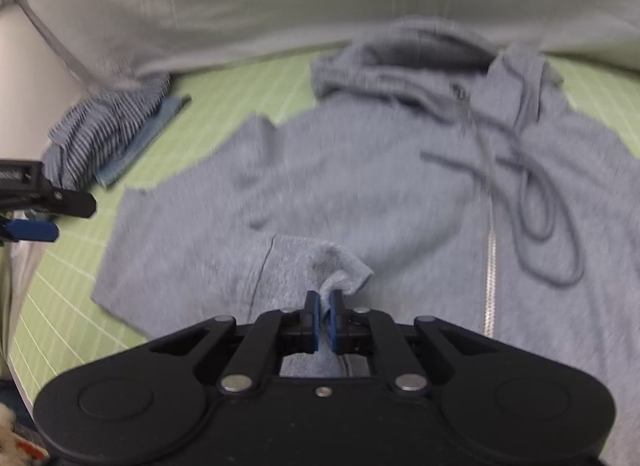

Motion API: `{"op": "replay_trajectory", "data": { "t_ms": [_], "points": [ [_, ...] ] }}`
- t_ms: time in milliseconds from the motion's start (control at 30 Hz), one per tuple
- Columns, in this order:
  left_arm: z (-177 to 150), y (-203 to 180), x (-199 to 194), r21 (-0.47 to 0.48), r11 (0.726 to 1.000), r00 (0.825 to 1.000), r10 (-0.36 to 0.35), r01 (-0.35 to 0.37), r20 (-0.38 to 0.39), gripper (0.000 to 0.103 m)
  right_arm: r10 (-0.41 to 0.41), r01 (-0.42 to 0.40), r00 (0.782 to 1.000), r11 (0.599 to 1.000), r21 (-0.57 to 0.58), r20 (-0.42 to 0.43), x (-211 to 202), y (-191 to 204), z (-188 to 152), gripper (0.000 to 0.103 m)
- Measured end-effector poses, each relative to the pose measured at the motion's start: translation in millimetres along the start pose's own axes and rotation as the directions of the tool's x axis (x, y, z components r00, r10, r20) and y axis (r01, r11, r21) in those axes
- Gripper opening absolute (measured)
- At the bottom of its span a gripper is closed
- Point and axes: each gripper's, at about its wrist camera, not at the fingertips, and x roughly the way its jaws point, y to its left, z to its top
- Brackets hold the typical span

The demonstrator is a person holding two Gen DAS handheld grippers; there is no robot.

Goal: Fold clothes

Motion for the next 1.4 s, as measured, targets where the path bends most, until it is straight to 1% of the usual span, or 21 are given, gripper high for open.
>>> {"op": "replay_trajectory", "data": {
  "t_ms": [100, 233, 300, 400, 433, 500, 533, 600, 633, 667, 733, 833, 900, 1000, 1033, 1133, 1233, 1300, 1333, 1367, 1400],
  "points": [
    [14, -3, -2, -0.003, 1.0, 0.998, 0.026, -0.026, 0.049, 0.084, -0.022, 0.026, 0.995, 0.999, -0.037, 0.098, -18, -4, 20, 0.005],
    [30, -7, 3, -0.03, 0.998, 0.996, 0.057, -0.055, 0.069, 0.084, -0.062, 0.064, 0.976, 0.998, -0.003, 0.208, -36, -28, 50, 0.005],
    [36, -8, 6, -0.038, 0.998, 0.996, 0.059, -0.056, 0.072, 0.084, -0.119, 0.116, 0.96, 0.993, 0.026, 0.252, -46, -47, 61, 0.005],
    [45, -12, 9, -0.055, 0.997, 0.995, 0.055, -0.051, 0.081, 0.084, -0.216, 0.179, 0.928, 0.973, 0.146, 0.302, -66, -95, 73, 0.005],
    [47, -15, 10, -0.058, 0.997, 0.995, 0.054, -0.049, 0.083, 0.084, -0.284, 0.232, 0.908, 0.953, 0.196, 0.307, -74, -114, 75, 0.005],
    [50, -21, 12, -0.051, 0.998, 0.995, 0.047, -0.043, 0.085, 0.084, -0.417, 0.331, 0.856, 0.897, 0.294, 0.307, -91, -154, 81, 0.005],
    [51, -25, 14, -0.041, 0.998, 0.996, 0.043, -0.04, 0.082, 0.084, -0.48, 0.376, 0.824, 0.861, 0.342, 0.301, -99, -174, 84, 0.005],
    [50, -35, 23, -0.014, 0.999, 0.997, 0.034, -0.033, 0.064, 0.084, -0.592, 0.456, 0.769, 0.773, 0.442, 0.242, -109, -212, 85, 0.011],
    [50, -41, 28, 0.0, 1.0, 0.998, 0.03, -0.03, 0.051, 0.084, -0.611, 0.463, 0.759, 0.75, 0.473, 0.225, -112, -226, 82, 0.022],
    [48, -47, 35, 0.012, 1.0, 0.999, 0.026, -0.026, 0.03, 0.084, -0.629, 0.47, 0.749, 0.726, 0.503, 0.207, -115, -240, 79, 0.042],
    [45, -59, 48, 0.036, 0.999, 1.0, 0.021, -0.02, -0.01, 0.084, -0.627, 0.467, 0.759, 0.712, 0.525, 0.175, -112, -255, 69, 0.054],
    [40, -81, 64, 0.083, 0.997, 0.999, 0.004, 0.0, -0.05, 0.084, -0.589, 0.441, 0.8, 0.708, 0.551, 0.115, -96, -268, 46, 0.064],
    [37, -94, 74, 0.086, 0.996, 0.997, -0.02, 0.026, -0.074, 0.084, -0.559, 0.423, 0.826, 0.699, 0.577, 0.072, -82, -275, 32, 0.068],
    [36, -109, 91, 0.104, 0.993, 0.993, -0.039, 0.051, -0.114, 0.084, -0.529, 0.396, 0.848, 0.673, 0.625, 0.032, -64, -281, 17, 0.072],
    [37, -112, 97, 0.103, 0.993, 0.992, -0.044, 0.057, -0.122, 0.084, -0.522, 0.384, 0.852, 0.666, 0.64, 0.031, -59, -282, 15, 0.073],
    [47, -117, 112, 0.086, 0.995, 0.99, -0.047, 0.059, -0.131, 0.084, -0.525, 0.365, 0.849, 0.665, 0.651, 0.061, -52, -284, 18, 0.08],
    [60, -118, 124, 0.064, 0.997, 0.992, -0.037, 0.045, -0.123, 0.084, -0.539, 0.381, 0.84, 0.671, 0.635, 0.066, -43, -285, 29, 0.08],
    [68, -117, 130, 0.056, 0.998, 0.993, -0.02, 0.027, -0.113, 0.084, -0.556, 0.415, 0.829, 0.68, 0.604, 0.056, -37, -285, 37, 0.072],
    [71, -117, 132, 0.053, 0.998, 0.994, -0.014, 0.02, -0.107, 0.084, -0.564, 0.432, 0.824, 0.684, 0.588, 0.051, -35, -285, 41, 0.061],
    [73, -116, 132, 0.049, 0.999, 0.995, -0.012, 0.017, -0.1, 0.084, -0.564, 0.442, 0.824, 0.694, 0.568, 0.048, -35, -285, 44, 0.026],
    [75, -115, 133, 0.044, 0.999, 0.996, -0.009, 0.013, -0.093, 0.084, -0.564, 0.452, 0.824, 0.703, 0.548, 0.044, -35, -285, 47, 0.012]
  ]
}}
